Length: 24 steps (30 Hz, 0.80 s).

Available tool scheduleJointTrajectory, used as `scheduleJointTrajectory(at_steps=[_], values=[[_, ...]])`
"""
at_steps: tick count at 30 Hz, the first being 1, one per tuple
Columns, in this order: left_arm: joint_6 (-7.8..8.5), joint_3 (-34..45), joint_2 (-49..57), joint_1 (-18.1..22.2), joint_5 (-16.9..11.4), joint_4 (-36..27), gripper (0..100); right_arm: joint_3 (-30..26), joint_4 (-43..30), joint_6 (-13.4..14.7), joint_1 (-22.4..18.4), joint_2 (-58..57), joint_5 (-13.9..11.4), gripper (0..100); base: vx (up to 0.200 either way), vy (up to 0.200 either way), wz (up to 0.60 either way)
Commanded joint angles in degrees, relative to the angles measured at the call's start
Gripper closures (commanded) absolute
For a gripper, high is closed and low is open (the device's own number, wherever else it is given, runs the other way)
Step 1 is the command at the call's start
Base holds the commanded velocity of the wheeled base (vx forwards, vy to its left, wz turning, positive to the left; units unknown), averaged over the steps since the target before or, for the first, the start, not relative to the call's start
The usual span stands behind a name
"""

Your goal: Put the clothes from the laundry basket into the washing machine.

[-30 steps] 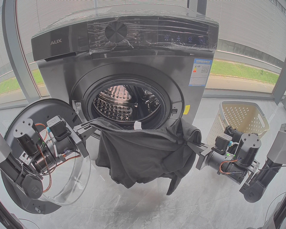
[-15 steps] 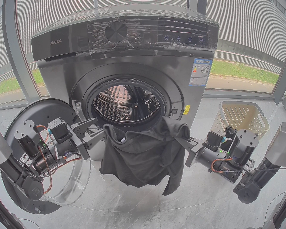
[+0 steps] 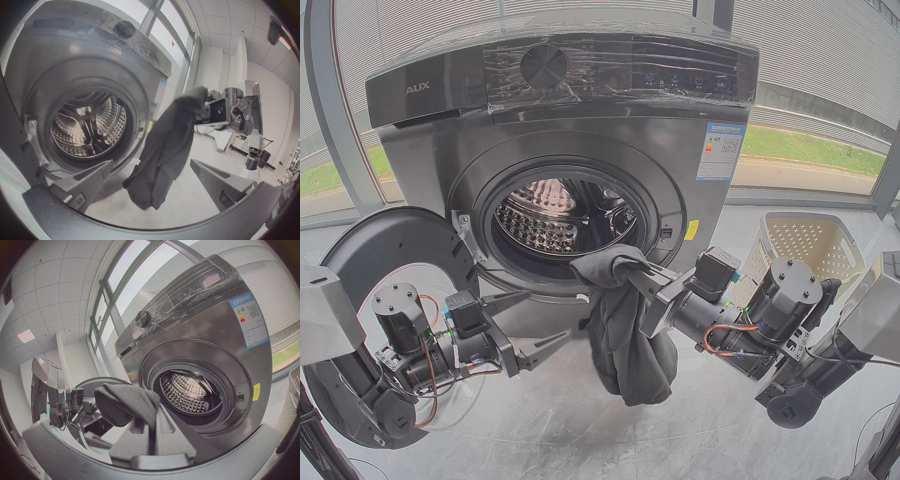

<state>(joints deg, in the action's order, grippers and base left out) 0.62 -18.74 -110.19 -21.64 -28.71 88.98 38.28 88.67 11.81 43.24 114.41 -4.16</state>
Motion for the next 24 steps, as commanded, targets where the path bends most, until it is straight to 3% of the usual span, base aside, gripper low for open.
scheduleJointTrajectory(at_steps=[1, 10, 24], values=[[0.08, 0.19, -4.68, -2.53, -0.03, 0.23, 0, 1.36, 0.01, -0.04, 0.27, 0.38, 0.03, 100, 0.000, 0.000, 0.00], [-0.01, -0.25, -9.78, -6.31, -0.12, 0.23, 0, 2.06, 0.01, -0.21, 0.71, 0.38, 0.20, 100, 0.000, 0.000, 0.00], [-0.18, -11.23, -18.22, -6.14, 2.78, 0.32, 0, 2.06, 0.01, -0.47, 3.17, 0.46, 1.78, 100, 0.000, 0.000, 0.00]])
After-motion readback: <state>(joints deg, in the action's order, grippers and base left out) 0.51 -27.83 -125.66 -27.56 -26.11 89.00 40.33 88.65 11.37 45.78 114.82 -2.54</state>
